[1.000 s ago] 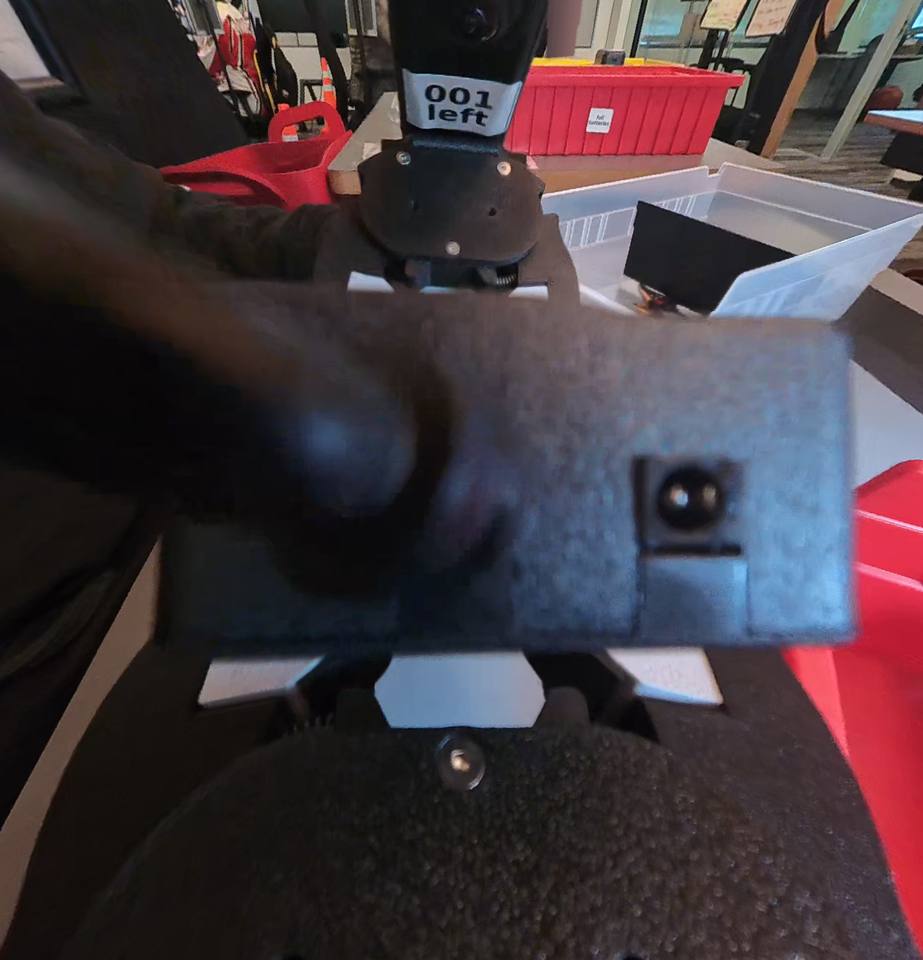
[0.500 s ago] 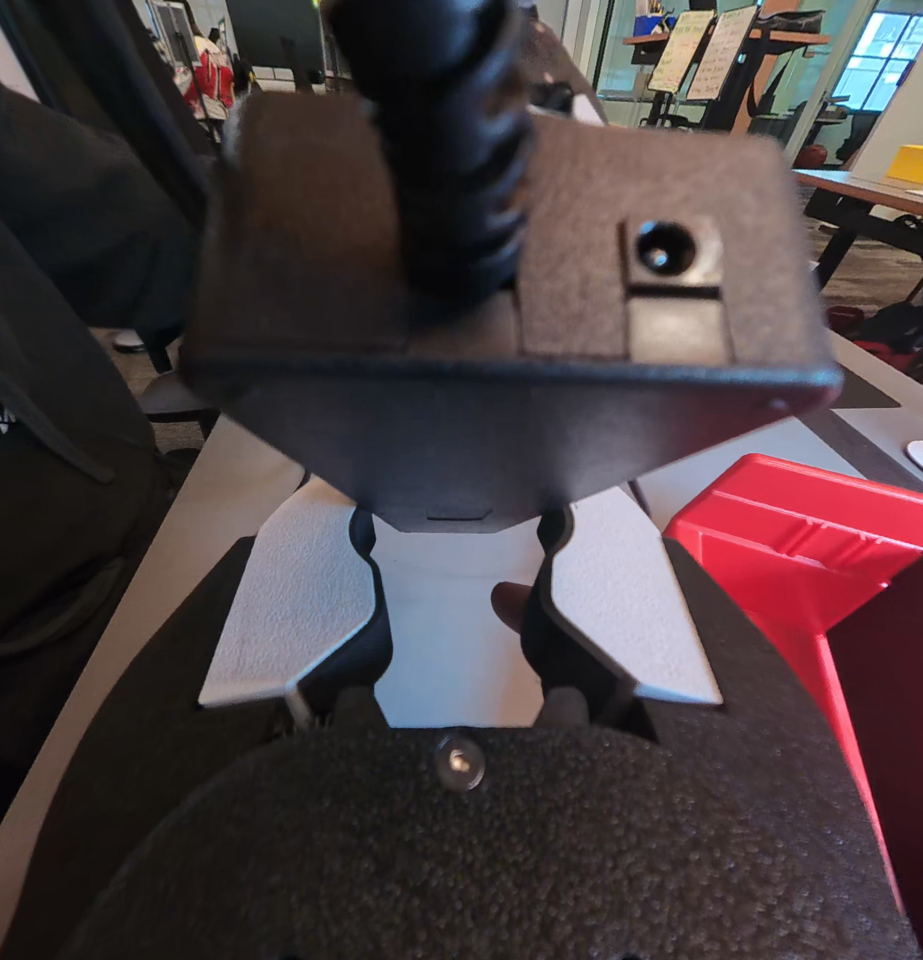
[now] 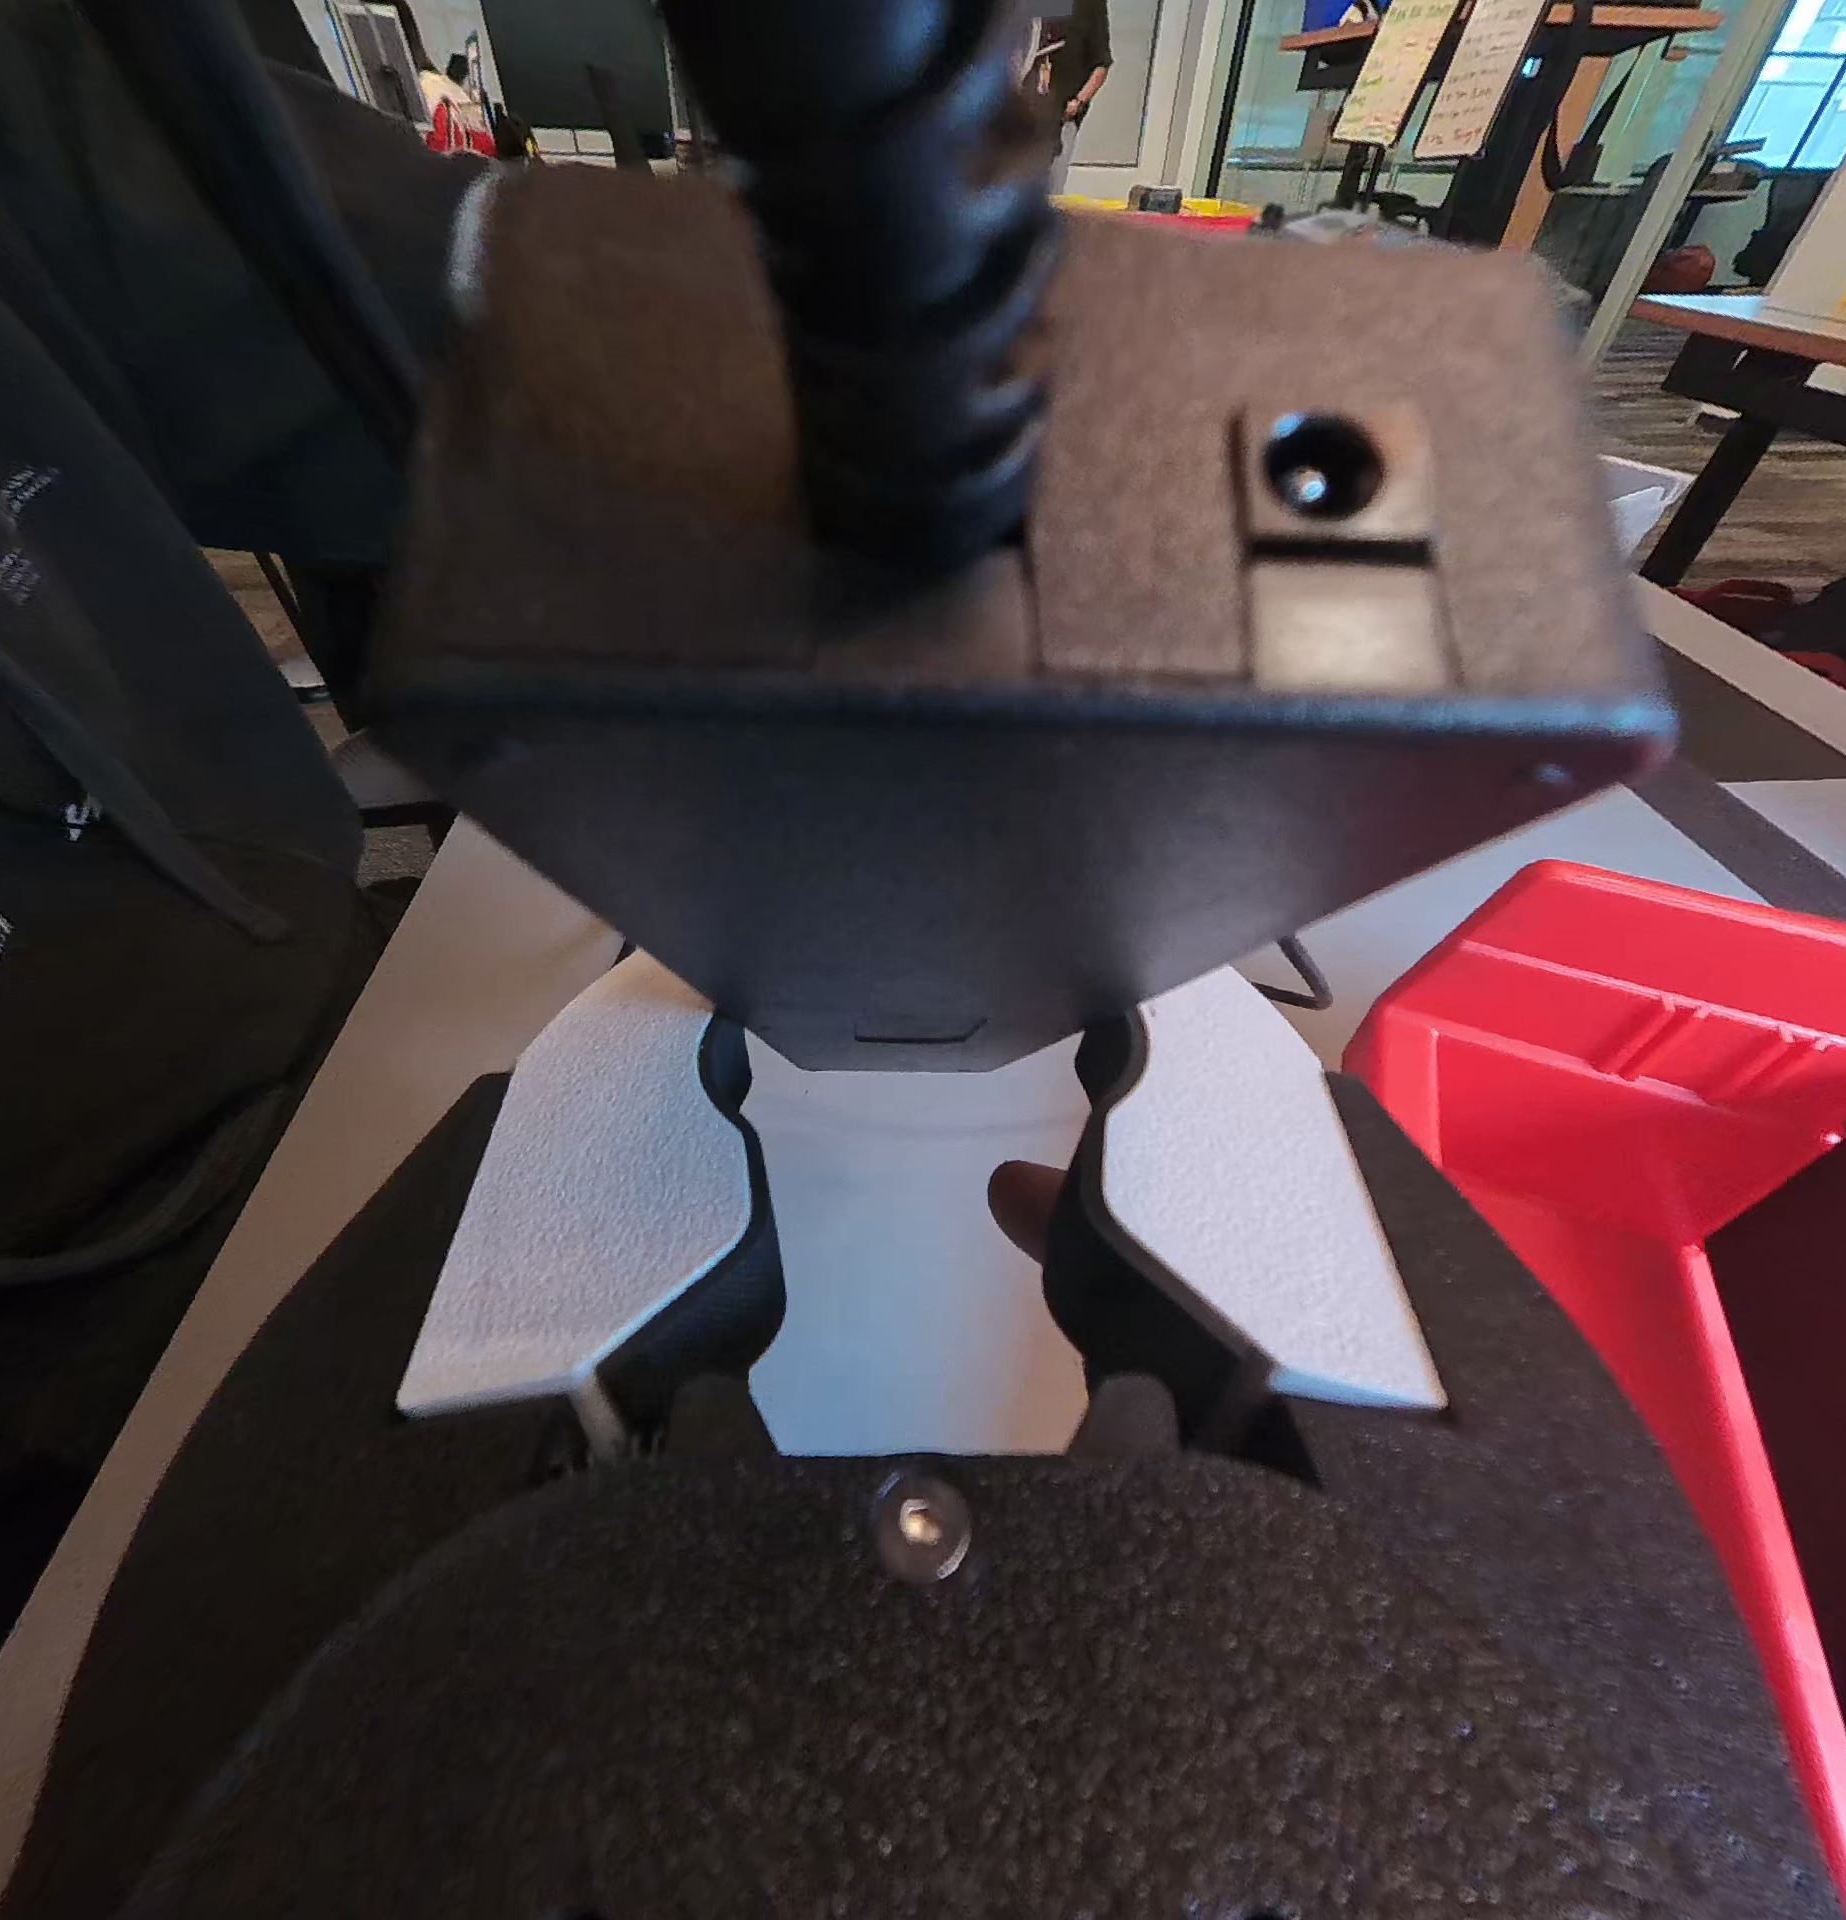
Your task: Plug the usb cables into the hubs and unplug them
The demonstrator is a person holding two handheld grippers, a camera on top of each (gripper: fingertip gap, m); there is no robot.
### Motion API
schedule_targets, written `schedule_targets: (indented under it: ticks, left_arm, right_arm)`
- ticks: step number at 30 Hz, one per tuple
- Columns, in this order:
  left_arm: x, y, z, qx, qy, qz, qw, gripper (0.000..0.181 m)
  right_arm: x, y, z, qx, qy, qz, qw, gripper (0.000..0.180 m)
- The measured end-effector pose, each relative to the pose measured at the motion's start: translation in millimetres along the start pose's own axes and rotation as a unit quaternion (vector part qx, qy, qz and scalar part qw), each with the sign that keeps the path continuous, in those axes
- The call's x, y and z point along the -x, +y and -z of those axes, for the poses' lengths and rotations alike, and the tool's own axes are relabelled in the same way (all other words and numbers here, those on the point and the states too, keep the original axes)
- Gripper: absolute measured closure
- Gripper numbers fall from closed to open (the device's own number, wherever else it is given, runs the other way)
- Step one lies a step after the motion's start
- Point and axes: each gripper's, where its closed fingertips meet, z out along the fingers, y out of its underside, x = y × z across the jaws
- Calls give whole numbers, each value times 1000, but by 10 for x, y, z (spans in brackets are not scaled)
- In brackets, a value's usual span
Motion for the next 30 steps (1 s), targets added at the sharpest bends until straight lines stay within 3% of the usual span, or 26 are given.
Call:
schedule_targets:
  ticks: [1, 4, 6, 8, 11, 15, 18, 20, 23, 27, 30]
  left_arm:
    - [10, -10, -36, 0, 4, 1, 1000, 151]
    - [-13, -11, -117, -2, 25, 6, 1000, 162]
    - [58, -25, -68, -10, -3, 9, 1000, 171]
    - [38, -78, 150, -40, -6, 11, 999, 176]
    - [56, -231, 789, -124, -45, 21, 991, 177]
    - [-299, -624, 1890, -343, -14, 41, 938, 177]
    - [-840, -772, 2304, -469, 55, 31, 881, 177]
    - [-1246, -772, 2240, -516, 97, 7, 851, 177]
    - [-1856, -620, 1755, -539, 169, -36, 824, 177]
    - [-2300, -146, 1059, -453, 245, -66, 855, 173]
    - [-2259, 218, 837, -358, 230, -69, 902, 161]
  right_arm:
    - [-1, 2, 4, 0, 0, 0, 1000, 117]
    - [1, 8, 11, 0, -1, -1, 1000, 117]
    - [1, 9, 13, 1, 0, 1, 1000, 117]
    - [-2, 5, 23, 0, 1, 2, 1000, 117]
    - [-18, -21, 48, -5, 4, 5, 1000, 117]
    - [-22, -100, 87, -19, 7, 8, 1000, 117]
    - [-22, -127, 118, -22, 15, 14, 1000, 117]
    - [-24, -135, 141, -22, 21, 18, 999, 117]
    - [-44, -148, 183, -24, 29, 21, 999, 117]
    - [-110, -162, 265, -32, 40, 13, 999, 117]
    - [-153, -171, 301, -39, 45, 7, 998, 117]
